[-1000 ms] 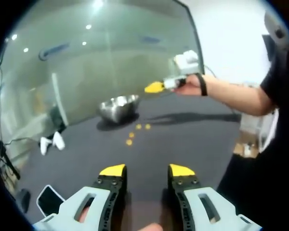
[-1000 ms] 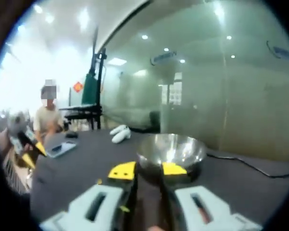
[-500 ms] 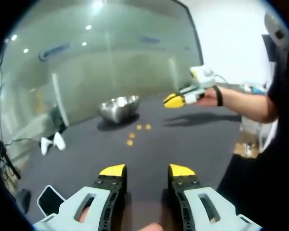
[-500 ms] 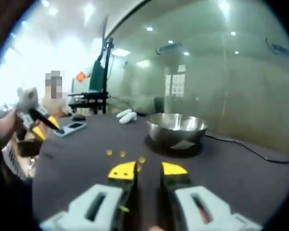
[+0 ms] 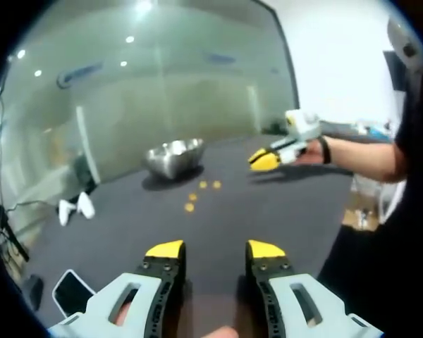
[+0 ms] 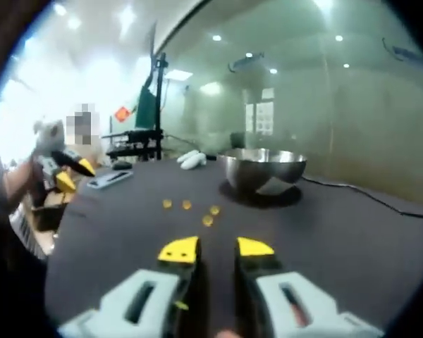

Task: Pick up the QQ candy scattered on the table and place it into the stainless steel bowl on the table

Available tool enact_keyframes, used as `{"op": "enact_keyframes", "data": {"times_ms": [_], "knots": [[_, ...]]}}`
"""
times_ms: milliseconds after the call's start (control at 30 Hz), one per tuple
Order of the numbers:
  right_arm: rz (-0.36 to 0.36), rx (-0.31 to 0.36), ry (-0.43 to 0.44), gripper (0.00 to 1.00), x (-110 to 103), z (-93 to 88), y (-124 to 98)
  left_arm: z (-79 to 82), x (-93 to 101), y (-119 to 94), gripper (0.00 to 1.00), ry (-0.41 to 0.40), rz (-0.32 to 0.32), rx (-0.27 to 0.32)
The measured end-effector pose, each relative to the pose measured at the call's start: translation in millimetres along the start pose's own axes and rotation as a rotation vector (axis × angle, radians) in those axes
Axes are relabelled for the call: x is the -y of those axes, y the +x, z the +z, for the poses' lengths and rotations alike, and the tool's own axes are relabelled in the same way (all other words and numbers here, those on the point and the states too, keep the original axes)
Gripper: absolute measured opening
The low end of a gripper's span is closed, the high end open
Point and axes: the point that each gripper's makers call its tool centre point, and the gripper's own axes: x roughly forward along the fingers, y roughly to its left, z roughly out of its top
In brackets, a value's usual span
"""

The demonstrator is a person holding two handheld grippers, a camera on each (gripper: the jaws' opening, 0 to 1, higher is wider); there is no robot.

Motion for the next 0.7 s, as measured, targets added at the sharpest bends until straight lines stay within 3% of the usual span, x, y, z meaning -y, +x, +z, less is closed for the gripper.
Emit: {"op": "enact_keyframes", "data": {"times_ms": [233,333,567,700], "knots": [[0.03,0.001,-0.001,0.2,-2,3.3,26,-0.3,-0.6,-2,0.35,0.001,0.004,0.0],[0.059,0.013,0.066,0.2,-3,2.9,37,-1.5,-2.7,-4,0.35,-0.003,0.01,-0.001],[0.087,-0.026,0.016,0.19,-8,-2.3,67,-5.9,-3.9,-4,0.35,-0.01,0.013,-0.009],[0.099,-0.057,-0.057,0.18,-15,-5.5,81,-5.8,-3.0,-3,0.35,-0.013,0.009,-0.004]]}}
